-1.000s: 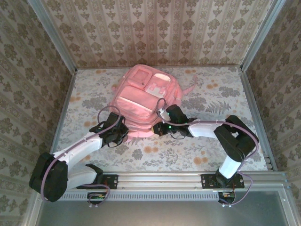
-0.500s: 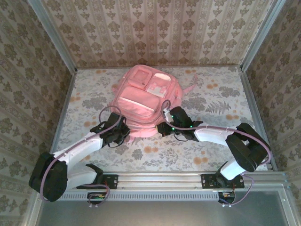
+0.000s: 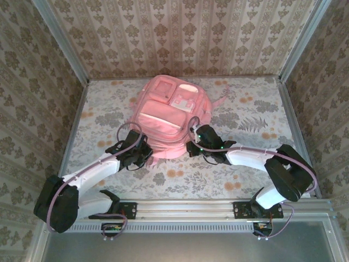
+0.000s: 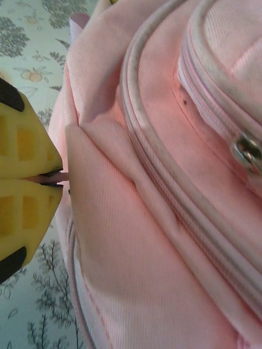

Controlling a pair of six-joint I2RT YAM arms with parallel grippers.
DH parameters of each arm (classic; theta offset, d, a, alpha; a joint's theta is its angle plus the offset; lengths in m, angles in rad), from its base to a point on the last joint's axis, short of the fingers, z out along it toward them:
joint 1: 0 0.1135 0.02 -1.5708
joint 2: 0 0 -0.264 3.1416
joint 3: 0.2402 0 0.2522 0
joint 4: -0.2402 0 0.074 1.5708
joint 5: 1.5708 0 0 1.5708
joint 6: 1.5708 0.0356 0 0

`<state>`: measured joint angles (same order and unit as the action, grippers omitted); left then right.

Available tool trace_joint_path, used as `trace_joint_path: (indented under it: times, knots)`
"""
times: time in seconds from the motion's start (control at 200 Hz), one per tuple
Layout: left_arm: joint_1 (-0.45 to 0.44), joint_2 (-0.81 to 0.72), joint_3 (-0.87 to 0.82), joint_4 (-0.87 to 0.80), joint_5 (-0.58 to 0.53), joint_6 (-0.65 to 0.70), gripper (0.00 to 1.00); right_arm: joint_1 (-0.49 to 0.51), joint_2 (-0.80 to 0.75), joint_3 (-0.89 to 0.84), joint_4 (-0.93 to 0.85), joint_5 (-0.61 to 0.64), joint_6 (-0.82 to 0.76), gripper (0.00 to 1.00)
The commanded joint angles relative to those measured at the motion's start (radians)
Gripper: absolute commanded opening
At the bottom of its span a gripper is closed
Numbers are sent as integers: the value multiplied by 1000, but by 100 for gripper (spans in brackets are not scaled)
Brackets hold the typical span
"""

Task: Pack the student bag

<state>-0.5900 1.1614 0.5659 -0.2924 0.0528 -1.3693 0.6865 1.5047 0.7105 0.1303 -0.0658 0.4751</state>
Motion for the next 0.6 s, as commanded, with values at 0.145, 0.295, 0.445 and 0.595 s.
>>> trace_joint_path:
  times: [0.145, 0.295, 0.445, 0.595]
  knots:
    - [5, 9, 15, -62, -79, 19, 0, -31, -65, -48, -85, 230, 26, 0]
    - [2, 6, 18, -68, -79, 19, 0, -46, -50, -48, -83, 249, 26, 0]
    - [-2, 0, 19, -72, -80, 23, 0, -69, -22, -33, -76, 251, 36, 0]
    - [-4, 0, 17, -70, -80, 23, 0, -110, 30, 6, -88, 251, 64, 0]
